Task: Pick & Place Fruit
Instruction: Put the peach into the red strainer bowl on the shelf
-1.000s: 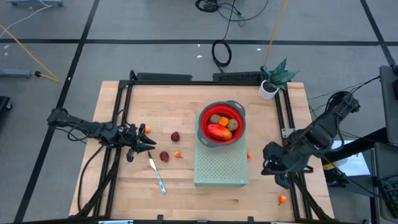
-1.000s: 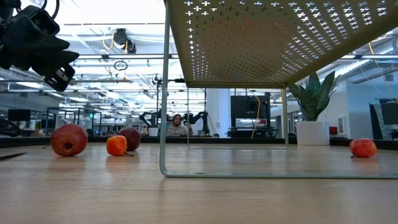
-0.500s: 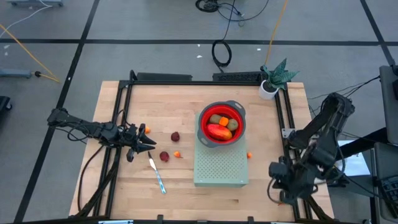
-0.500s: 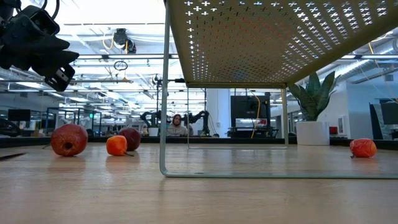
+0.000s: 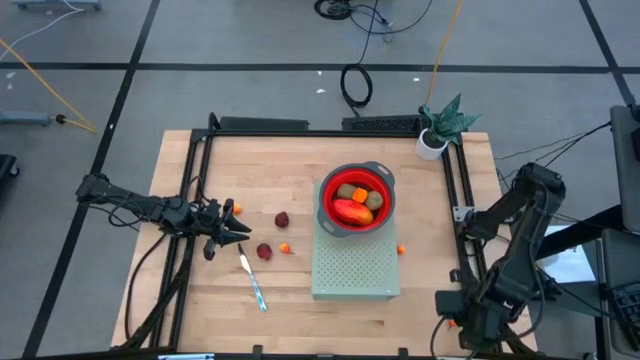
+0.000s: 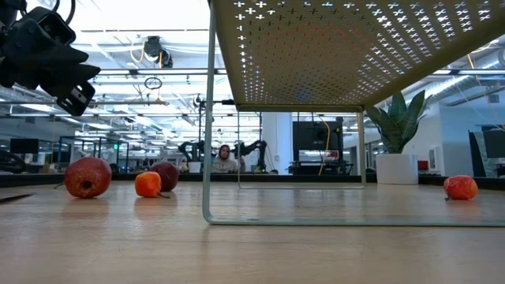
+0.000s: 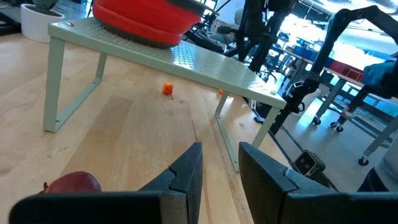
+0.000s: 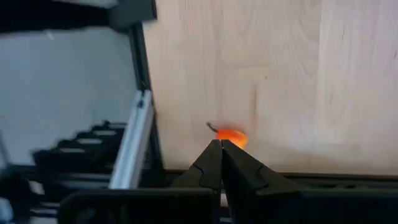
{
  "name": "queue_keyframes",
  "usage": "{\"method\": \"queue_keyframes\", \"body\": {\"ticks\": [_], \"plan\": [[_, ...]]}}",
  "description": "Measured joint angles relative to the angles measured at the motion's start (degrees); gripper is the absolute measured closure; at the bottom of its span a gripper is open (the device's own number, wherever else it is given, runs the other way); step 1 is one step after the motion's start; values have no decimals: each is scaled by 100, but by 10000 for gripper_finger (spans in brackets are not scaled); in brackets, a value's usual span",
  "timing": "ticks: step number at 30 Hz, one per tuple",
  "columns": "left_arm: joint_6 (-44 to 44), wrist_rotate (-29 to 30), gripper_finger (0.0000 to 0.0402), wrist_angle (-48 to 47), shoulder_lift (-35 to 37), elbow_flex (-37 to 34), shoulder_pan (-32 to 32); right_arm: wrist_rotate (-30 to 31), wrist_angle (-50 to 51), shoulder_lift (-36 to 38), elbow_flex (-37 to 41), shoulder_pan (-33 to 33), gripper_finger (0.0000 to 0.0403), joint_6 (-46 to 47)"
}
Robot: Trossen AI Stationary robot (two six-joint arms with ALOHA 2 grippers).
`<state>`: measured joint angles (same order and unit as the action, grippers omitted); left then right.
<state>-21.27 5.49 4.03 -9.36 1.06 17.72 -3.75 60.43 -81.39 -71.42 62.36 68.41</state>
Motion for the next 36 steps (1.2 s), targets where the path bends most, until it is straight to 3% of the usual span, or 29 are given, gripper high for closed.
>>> {"method": "queue_keyframes", "body": {"ticks": [5,17,28,36], "plan": [[6,1,300,0,-1,0,0,-264,228,-298,0,1,402,-848],[-117,1,300,0,0,0,2,-228,454,-472,0,-42,399,-3629],[-176,1,300,0,0,0,2,-477,-524,-469,734,-277,399,-4427],[-200,1,300,0,1,0,2,-547,-602,-469,1039,-277,398,-5175]]}}
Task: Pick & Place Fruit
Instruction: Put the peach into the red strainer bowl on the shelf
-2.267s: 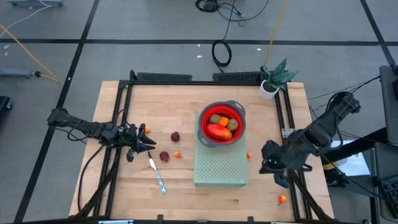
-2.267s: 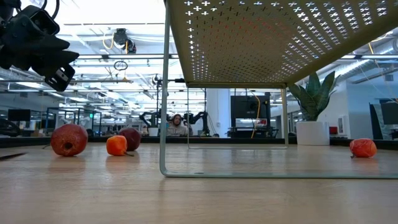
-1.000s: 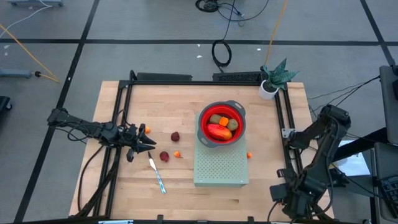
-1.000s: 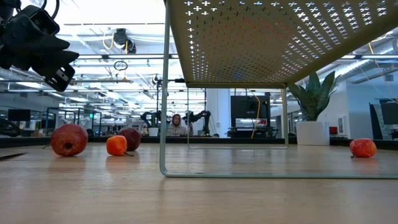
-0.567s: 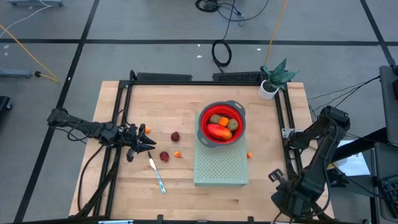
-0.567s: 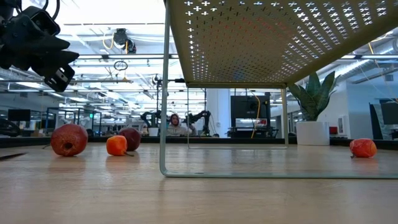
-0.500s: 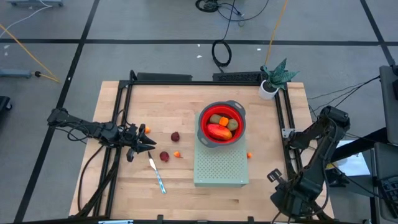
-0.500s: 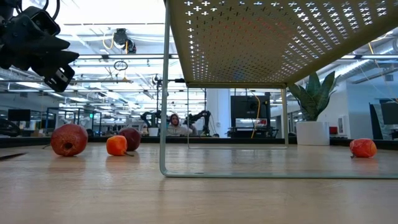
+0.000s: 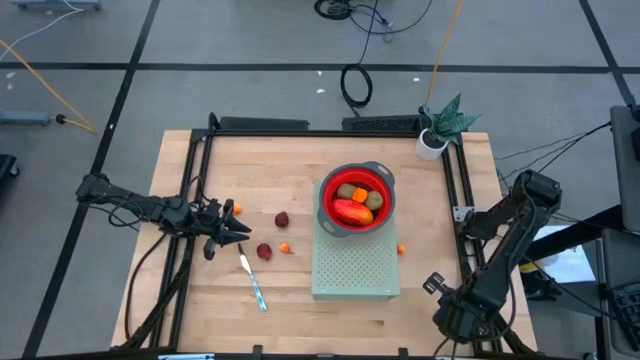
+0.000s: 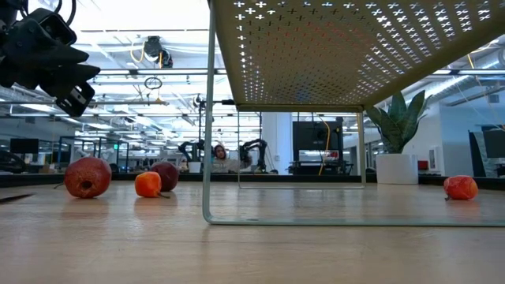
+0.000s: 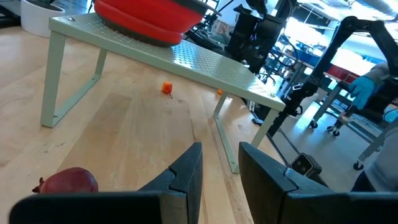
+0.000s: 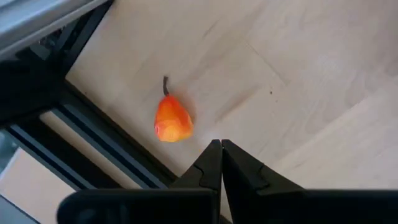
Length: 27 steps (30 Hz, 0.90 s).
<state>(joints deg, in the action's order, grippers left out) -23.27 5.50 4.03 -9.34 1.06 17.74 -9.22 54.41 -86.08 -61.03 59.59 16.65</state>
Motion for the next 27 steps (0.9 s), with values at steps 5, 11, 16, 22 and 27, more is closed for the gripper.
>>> {"method": "queue_keyframes", "body": {"ticks": [5,11,16,22,27], "plan": [[-2,0,300,0,0,0,0,-6,-6,0,128,0,398,-230],[-15,0,300,0,0,0,0,-158,-273,0,279,-8,398,-237],[20,0,300,0,0,0,-2,-193,-524,0,288,-4,395,-9],[24,2,300,-19,0,0,-4,-169,-644,0,288,-3,339,732],[24,0,300,-132,0,0,-2,-135,-640,0,288,-2,269,771]]}}
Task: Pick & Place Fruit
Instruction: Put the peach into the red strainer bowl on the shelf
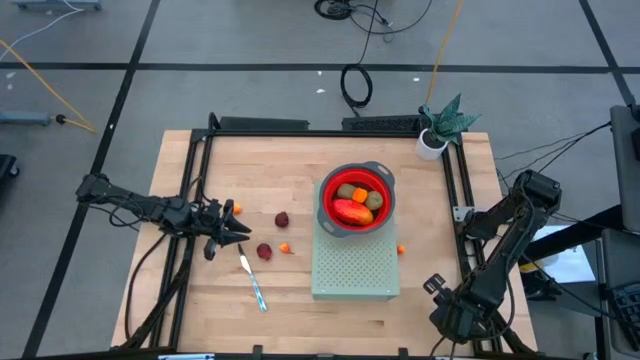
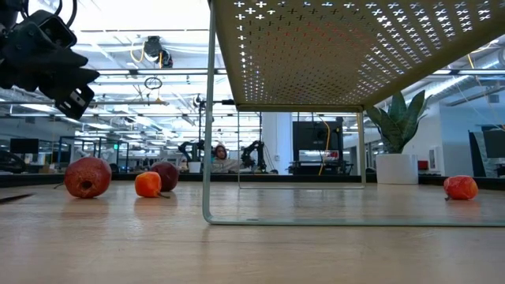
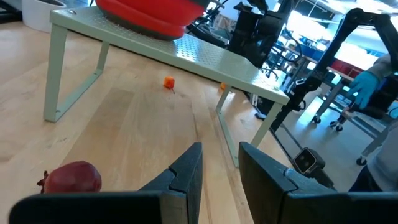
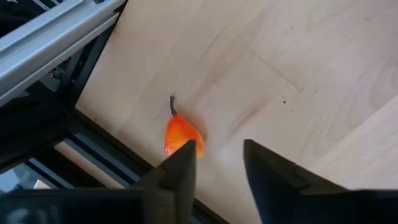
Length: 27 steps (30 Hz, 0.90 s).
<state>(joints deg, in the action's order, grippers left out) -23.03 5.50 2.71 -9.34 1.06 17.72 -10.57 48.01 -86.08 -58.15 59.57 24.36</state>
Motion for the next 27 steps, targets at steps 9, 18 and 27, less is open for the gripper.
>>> {"method": "queue_keyframes", "body": {"ticks": [9,18,27], "plan": [[-7,0,300,0,-2,0,0,-19,-153,0,0,13,207,-989],[-68,0,300,1,-1,0,2,-616,-165,0,0,11,205,-844],[-72,0,300,1,-1,0,2,-878,-419,-182,-2,-33,202,-868]]}}
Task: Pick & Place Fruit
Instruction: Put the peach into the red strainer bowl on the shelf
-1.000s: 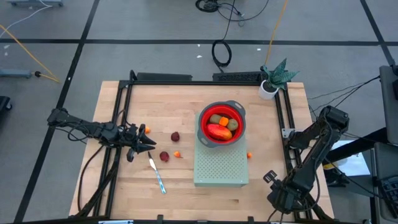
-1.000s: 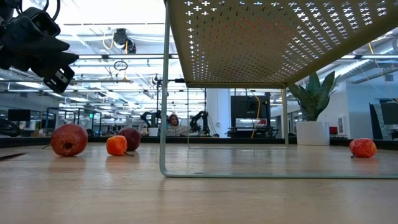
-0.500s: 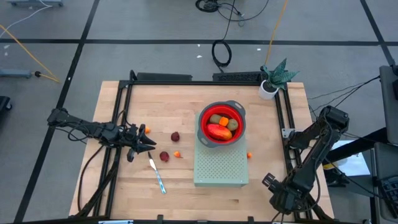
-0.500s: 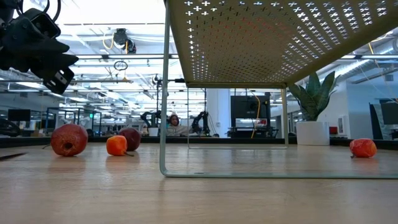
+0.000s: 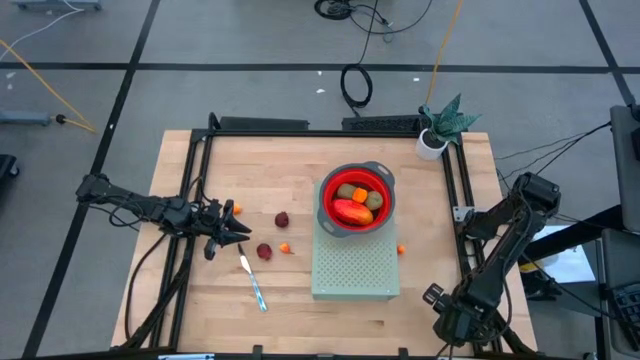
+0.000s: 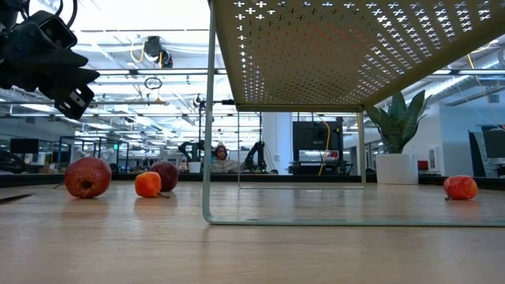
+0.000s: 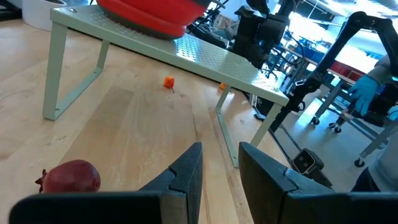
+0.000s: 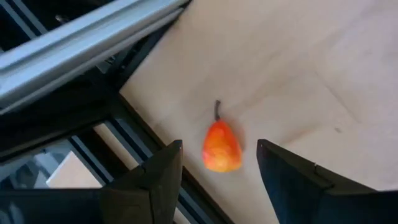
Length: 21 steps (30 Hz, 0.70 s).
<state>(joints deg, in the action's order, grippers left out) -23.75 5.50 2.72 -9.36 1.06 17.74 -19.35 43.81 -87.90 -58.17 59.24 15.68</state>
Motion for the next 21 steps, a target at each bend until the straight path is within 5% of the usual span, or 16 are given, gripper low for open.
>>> {"method": "queue_keyframes", "body": {"ticks": [21], "plan": [[96,-63,300,-46,1,0,-4,-22,126,-857,0,11,202,8]]}}
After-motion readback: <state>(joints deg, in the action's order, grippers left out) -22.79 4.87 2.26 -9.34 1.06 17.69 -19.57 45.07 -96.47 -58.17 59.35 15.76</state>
